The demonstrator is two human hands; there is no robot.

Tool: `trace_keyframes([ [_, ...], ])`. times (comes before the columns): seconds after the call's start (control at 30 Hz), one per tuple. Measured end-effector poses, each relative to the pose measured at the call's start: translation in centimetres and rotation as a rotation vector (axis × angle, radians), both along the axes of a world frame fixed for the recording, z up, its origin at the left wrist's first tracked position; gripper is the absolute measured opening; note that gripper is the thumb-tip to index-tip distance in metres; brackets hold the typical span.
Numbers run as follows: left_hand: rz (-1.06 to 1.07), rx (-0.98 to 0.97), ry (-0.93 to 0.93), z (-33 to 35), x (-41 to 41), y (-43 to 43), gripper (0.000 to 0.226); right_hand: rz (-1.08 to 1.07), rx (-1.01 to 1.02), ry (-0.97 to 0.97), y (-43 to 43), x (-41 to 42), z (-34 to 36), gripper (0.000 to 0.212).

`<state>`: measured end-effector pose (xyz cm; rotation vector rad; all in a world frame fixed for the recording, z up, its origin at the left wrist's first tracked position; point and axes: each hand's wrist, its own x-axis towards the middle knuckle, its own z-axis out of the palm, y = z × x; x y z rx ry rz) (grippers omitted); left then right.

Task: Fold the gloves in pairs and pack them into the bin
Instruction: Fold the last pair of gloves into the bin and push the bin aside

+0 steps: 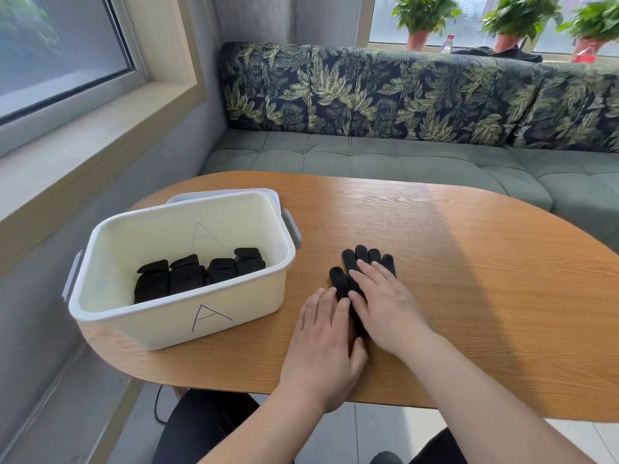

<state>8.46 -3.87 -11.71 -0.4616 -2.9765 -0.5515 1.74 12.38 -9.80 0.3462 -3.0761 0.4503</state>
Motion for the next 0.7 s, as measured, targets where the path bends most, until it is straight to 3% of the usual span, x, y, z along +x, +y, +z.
trace_keyframes([
  [0.07,-0.002,-0.004,0.003,0.0,0.0,0.0,0.071,0.013,0.096,-0.099,-0.1,-1.3,0.1,0.057],
  [0.23,0.001,0.007,-0.005,-0.1,-0.2,0.1,0.071,-0.091,0.098,0.004,-1.0,-3.4,0.8,0.053],
  [0.37,0.0,0.01,0.004,-0.3,-0.3,0.1,0.07,-0.113,0.176,-0.133,-1.4,-4.6,-0.6,0.07],
  [0.7,-0.002,0.021,-0.018,0.0,-0.4,0.1,0.076,-0.142,0.196,-0.176,-1.5,-5.8,-1.7,0.074],
])
